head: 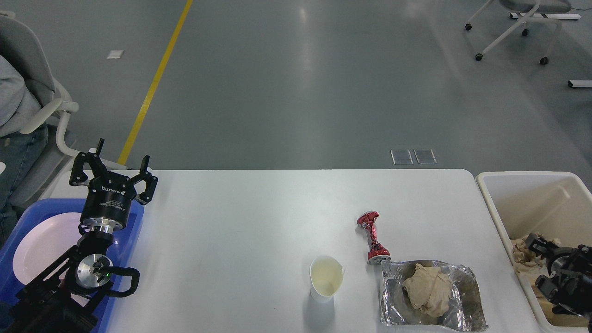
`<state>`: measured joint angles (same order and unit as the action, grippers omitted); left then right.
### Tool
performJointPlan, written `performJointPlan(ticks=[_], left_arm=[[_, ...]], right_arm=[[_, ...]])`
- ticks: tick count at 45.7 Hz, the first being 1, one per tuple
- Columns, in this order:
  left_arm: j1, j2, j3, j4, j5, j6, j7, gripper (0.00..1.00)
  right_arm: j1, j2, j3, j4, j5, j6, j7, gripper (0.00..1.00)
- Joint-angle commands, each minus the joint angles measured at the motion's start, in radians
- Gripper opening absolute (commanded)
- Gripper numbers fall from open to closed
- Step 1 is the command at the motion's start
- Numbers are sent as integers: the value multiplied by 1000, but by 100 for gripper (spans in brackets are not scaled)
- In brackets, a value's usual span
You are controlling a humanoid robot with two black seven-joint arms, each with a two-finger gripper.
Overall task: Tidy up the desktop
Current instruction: 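Lower the bag into the white bin and release it, then raise the right gripper and move it down toward the foil tray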
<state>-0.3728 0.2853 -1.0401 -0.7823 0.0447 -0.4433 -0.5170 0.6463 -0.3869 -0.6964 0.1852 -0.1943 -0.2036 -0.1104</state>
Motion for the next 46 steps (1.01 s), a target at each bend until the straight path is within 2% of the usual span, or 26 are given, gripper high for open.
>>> performJointPlan(ticks=[1,7,17,25,30,37,46], left_arm=[[0,0,0,0,0,0,0,96],[0,0,0,0,0,0,0,96],[0,0,0,0,0,0,0,96],[0,0,0,0,0,0,0,96],[0,0,0,0,0,0,0,96],[0,0,0,0,0,0,0,96],[0,0,0,0,0,0,0,96]], right_arm=[[85,-105,0,135,-4,1,0,100],[156,-184,0,203,-16,29,0,100],[187,-197,-3,227,-42,47,-2,100],[320,-286,-8,385,-138,133,-8,100],[424,-316,-55,467,-235,223,-11,100],[659,-323,-259,614,-251,410,-11,100],[995,-254,-474,766,-246,665,-11,100]])
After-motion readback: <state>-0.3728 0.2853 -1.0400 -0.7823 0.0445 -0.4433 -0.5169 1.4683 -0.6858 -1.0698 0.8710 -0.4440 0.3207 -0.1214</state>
